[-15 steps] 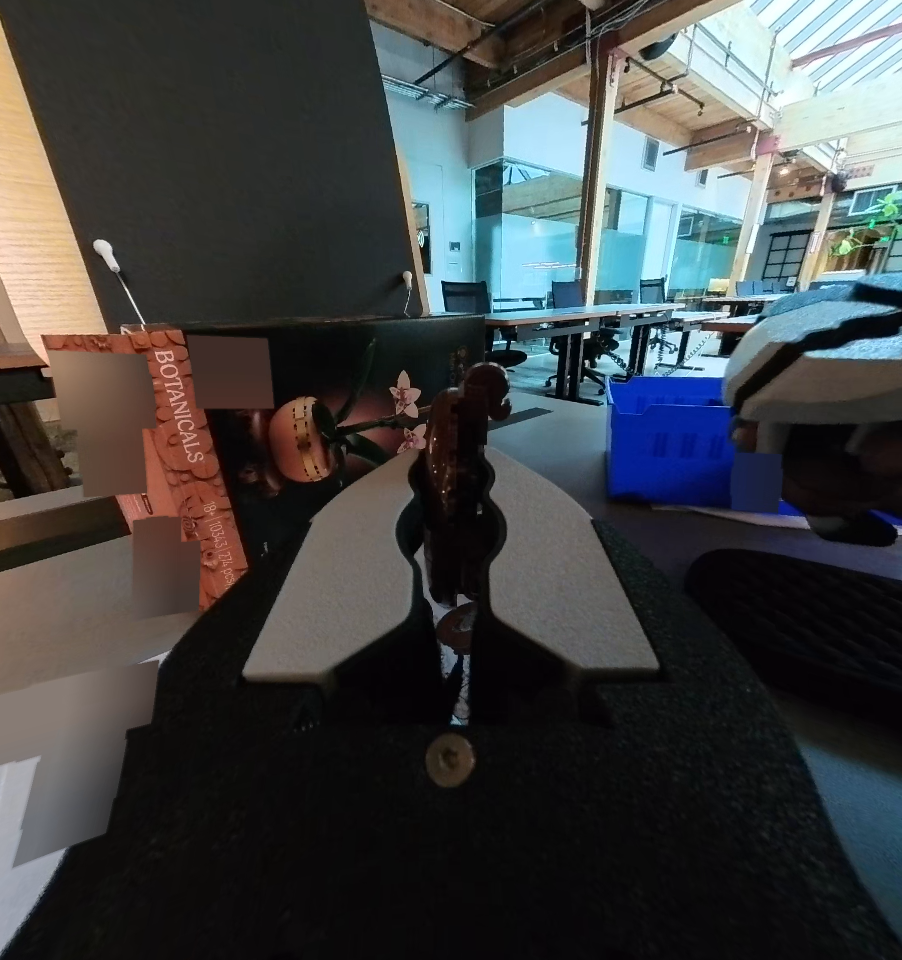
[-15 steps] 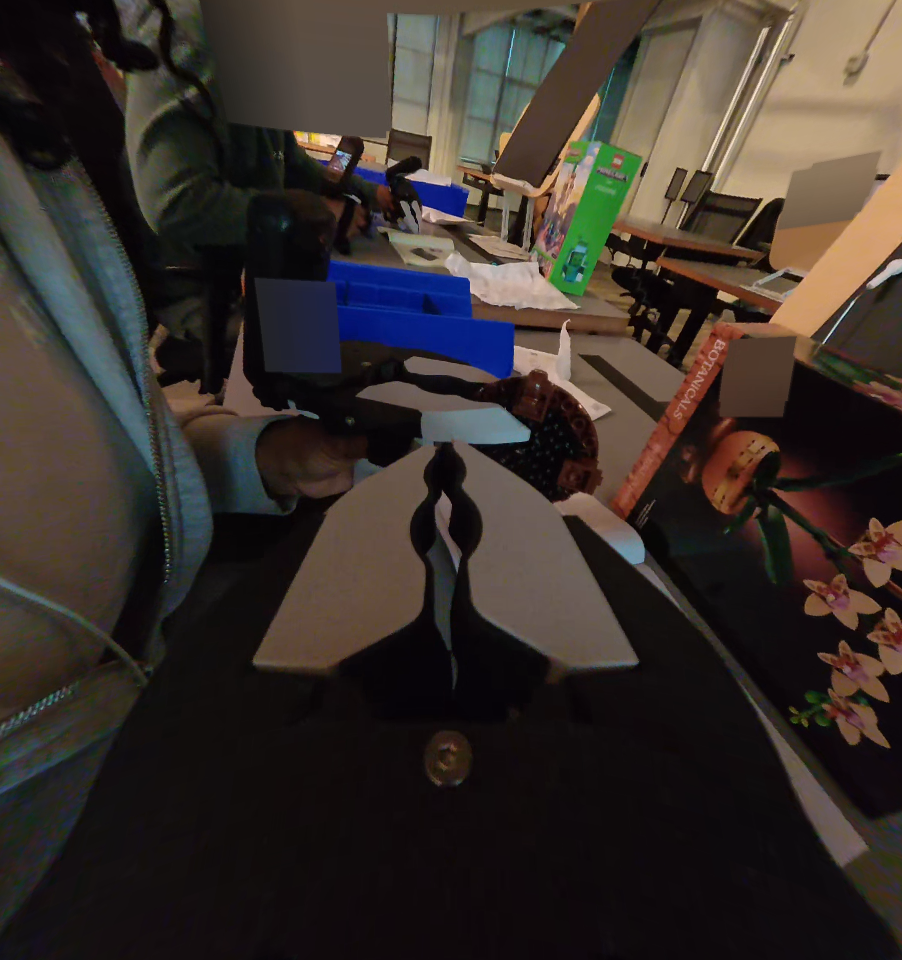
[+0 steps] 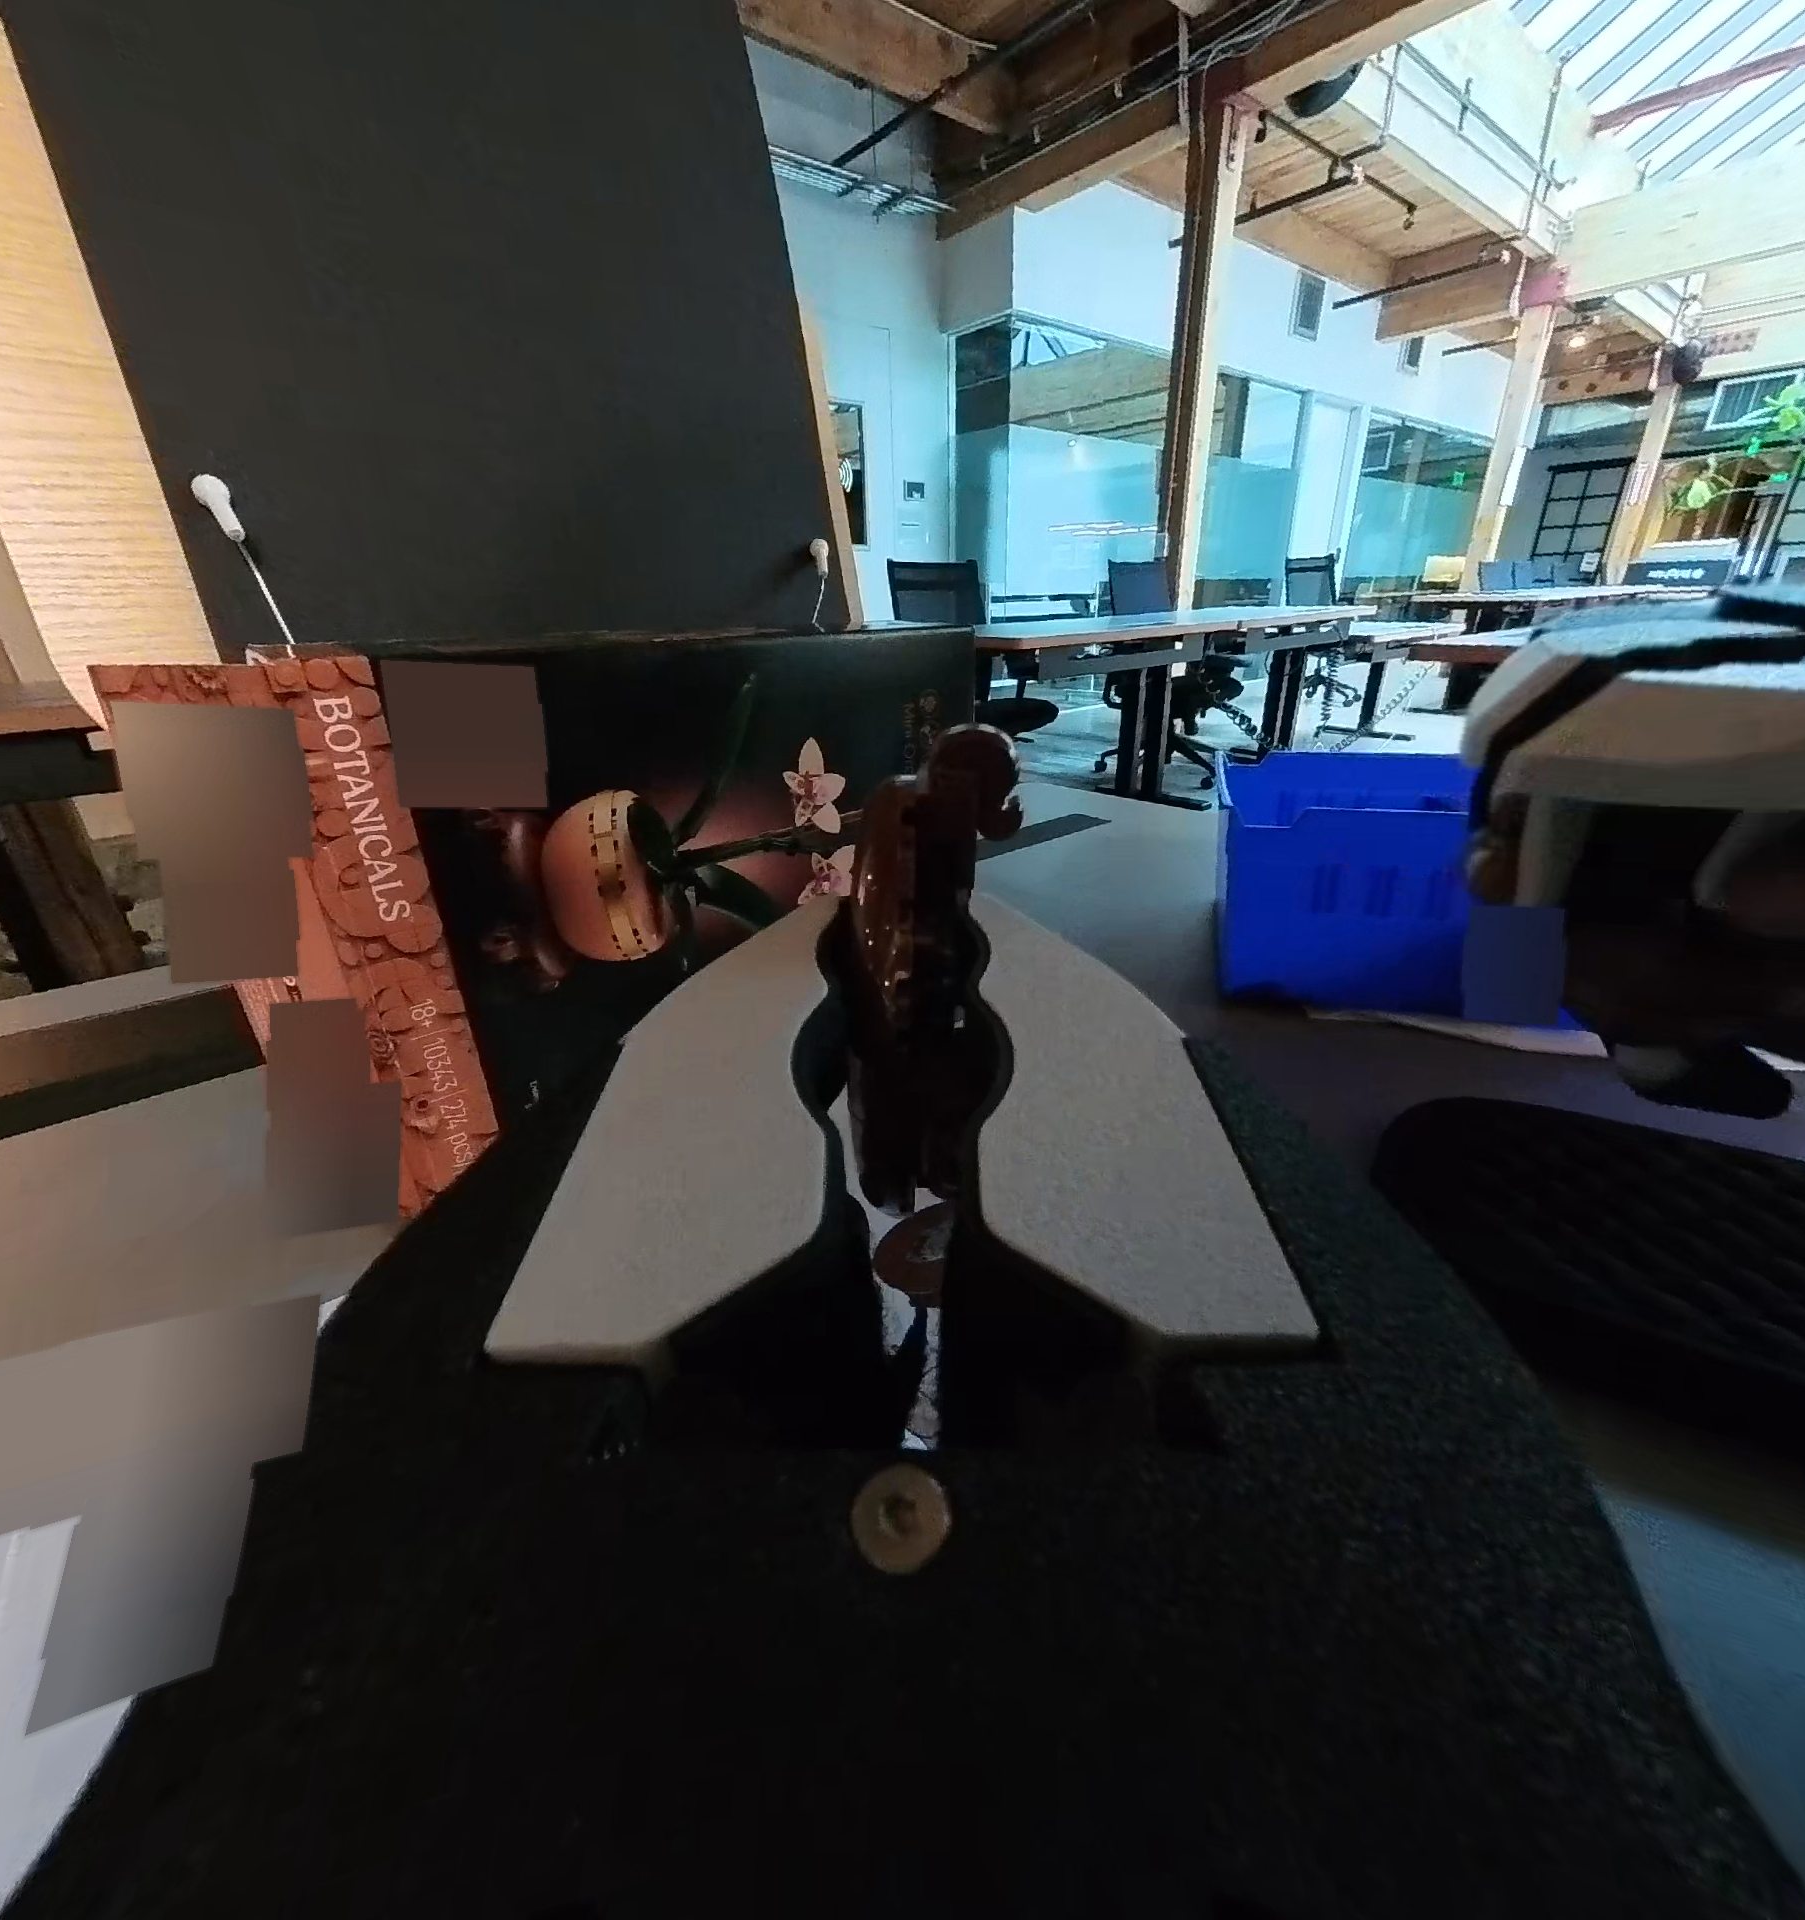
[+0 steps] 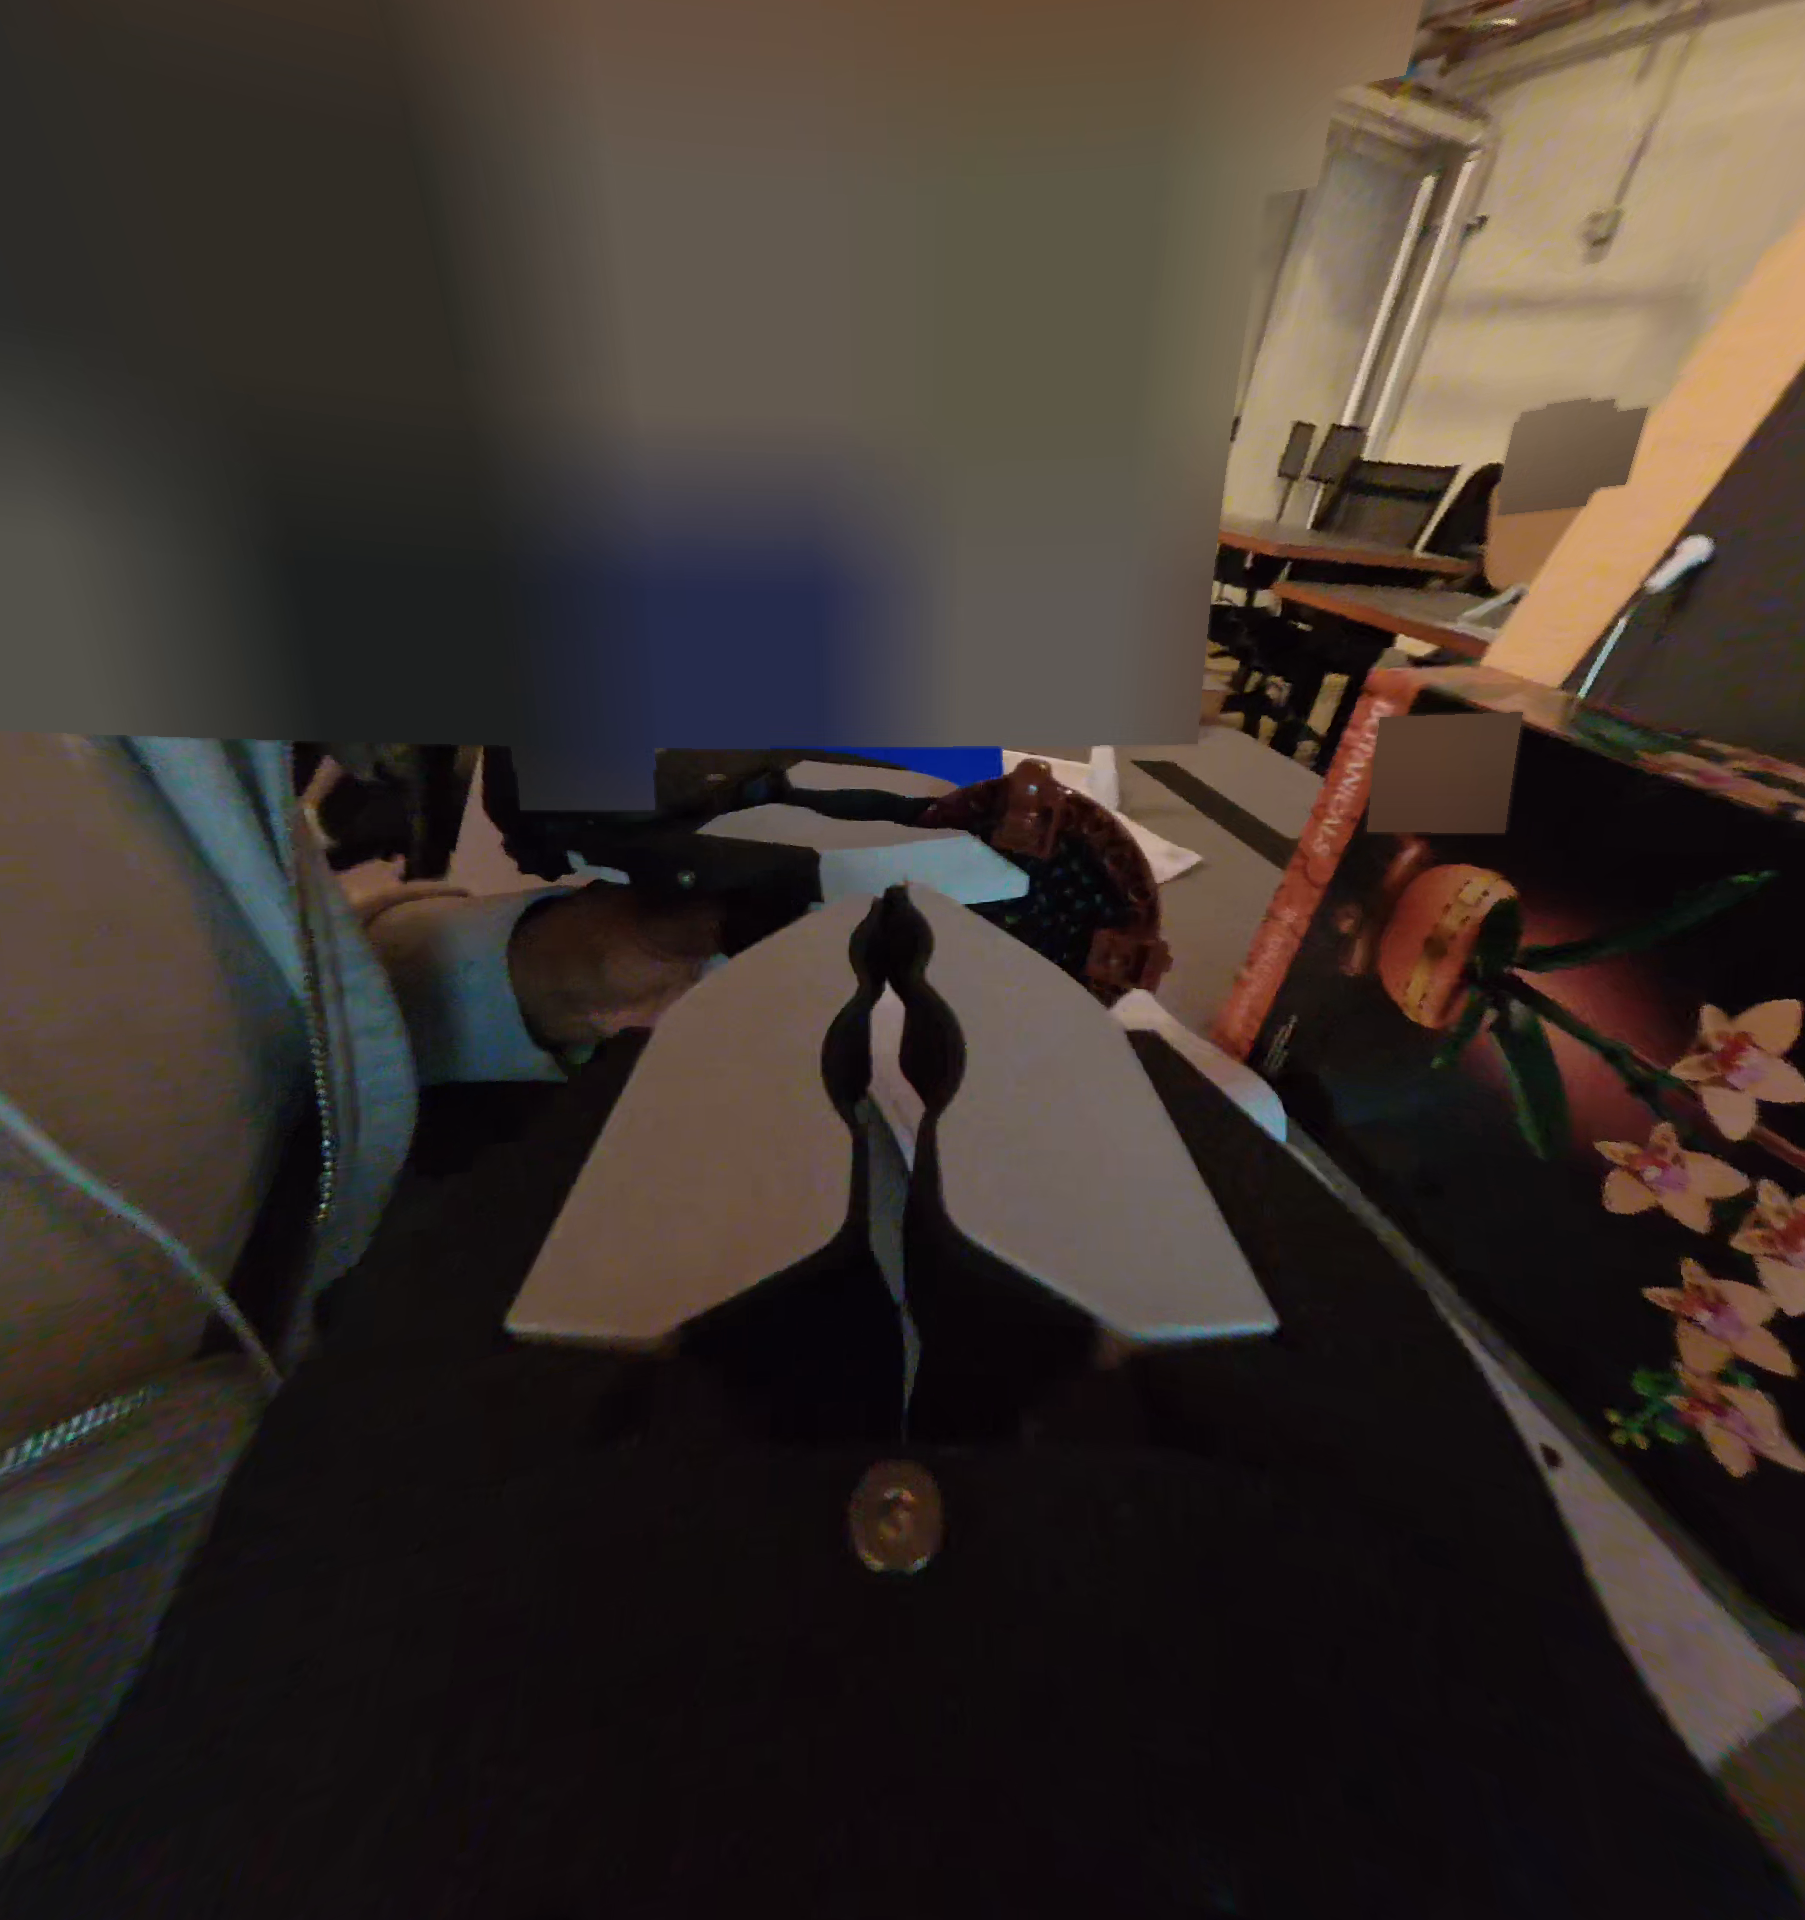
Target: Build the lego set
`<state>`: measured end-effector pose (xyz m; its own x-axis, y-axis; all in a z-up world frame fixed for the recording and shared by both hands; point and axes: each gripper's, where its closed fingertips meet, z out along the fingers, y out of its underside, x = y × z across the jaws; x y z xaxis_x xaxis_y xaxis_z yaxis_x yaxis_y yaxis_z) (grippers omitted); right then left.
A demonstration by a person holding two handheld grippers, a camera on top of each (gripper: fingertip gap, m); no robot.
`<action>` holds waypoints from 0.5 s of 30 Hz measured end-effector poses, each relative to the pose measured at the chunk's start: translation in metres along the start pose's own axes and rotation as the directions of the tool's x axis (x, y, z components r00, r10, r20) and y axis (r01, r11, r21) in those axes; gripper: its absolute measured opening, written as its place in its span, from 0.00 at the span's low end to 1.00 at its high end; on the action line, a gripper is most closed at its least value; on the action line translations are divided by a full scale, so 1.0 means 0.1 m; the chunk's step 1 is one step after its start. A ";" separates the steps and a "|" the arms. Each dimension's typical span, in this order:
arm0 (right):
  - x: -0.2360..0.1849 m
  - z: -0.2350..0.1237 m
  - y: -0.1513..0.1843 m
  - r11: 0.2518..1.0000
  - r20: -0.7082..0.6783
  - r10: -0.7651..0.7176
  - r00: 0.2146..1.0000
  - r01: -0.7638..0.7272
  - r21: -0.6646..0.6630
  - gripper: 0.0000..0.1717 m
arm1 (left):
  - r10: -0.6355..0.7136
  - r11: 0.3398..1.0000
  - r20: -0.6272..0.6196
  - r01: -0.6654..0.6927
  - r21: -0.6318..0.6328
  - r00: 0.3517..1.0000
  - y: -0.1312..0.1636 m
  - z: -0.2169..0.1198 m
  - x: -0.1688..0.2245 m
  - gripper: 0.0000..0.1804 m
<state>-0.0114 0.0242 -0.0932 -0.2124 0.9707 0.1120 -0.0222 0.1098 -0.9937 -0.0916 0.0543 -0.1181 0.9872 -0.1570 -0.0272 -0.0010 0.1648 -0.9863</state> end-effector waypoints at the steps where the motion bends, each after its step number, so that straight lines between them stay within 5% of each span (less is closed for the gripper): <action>1: 0.03 -0.02 -0.01 1.000 -0.015 0.007 1.000 -0.007 0.011 0.00 | 0.003 1.000 0.001 -0.003 0.000 1.000 0.00 0.00 0.00 0.09; 11: 0.02 -0.06 -0.15 0.996 -0.031 -0.008 0.999 0.011 0.083 0.00 | 0.012 1.000 0.001 -0.012 -0.004 1.000 0.01 0.01 0.01 0.09; 13: 0.06 -0.06 -0.19 0.995 -0.063 0.005 0.998 0.002 0.102 0.15 | 0.008 1.000 0.004 -0.008 -0.002 1.000 0.00 0.00 0.00 0.09; 15: 0.05 -0.07 -0.19 0.996 -0.053 0.002 0.999 0.003 0.094 0.14 | 0.006 1.000 0.003 -0.006 0.000 1.000 0.00 0.00 -0.01 0.09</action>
<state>-0.0056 0.0283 -0.0740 -0.1603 0.9809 0.1103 -0.1150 0.0925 -0.9891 -0.0921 0.0543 -0.1180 0.9878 -0.1527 -0.0322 -0.0065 0.1660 -0.9861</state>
